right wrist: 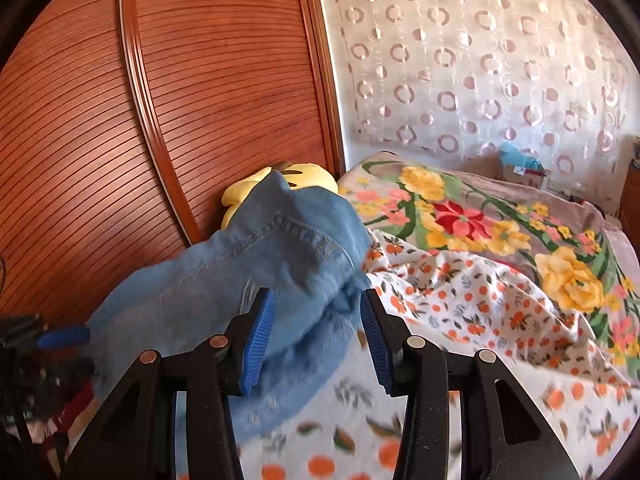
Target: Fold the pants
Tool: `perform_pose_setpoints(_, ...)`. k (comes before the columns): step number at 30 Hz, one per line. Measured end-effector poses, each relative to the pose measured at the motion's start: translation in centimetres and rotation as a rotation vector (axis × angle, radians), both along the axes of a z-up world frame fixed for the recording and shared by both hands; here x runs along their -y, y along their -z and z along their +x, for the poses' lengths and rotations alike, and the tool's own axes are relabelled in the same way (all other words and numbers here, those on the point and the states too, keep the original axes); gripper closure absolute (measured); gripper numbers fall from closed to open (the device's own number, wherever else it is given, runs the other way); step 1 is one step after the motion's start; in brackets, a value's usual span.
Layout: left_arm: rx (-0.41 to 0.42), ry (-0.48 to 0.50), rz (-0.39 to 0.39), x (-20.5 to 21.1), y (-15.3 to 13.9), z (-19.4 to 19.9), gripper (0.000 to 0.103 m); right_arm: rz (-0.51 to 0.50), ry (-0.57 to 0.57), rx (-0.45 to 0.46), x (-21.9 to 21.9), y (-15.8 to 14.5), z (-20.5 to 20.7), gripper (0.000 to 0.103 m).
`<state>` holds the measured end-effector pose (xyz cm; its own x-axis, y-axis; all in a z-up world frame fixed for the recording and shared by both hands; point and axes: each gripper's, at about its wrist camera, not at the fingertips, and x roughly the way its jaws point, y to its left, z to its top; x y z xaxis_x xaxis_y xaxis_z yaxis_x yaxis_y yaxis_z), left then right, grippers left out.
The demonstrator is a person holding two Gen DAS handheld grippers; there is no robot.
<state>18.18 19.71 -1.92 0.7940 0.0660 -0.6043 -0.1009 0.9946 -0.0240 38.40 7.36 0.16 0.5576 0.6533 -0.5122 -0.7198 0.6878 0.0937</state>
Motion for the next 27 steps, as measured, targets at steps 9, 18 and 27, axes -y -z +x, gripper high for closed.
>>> perform_pose_setpoints(9,0.07,0.064,0.0,6.0,-1.6,0.2,0.047,-0.002,0.071,0.041,9.3,-1.1,-7.5,0.056)
perform_pose_setpoints(18,0.086,0.125,-0.005,12.1,-1.6,1.3,0.016,-0.025,0.178,0.048,16.8,-1.7,-13.3,0.055)
perform_pose_setpoints(27,0.091,0.193,-0.006,16.7,-1.8,1.5,0.016,-0.033,0.271,0.043,21.1,-1.9,-16.9,0.038)
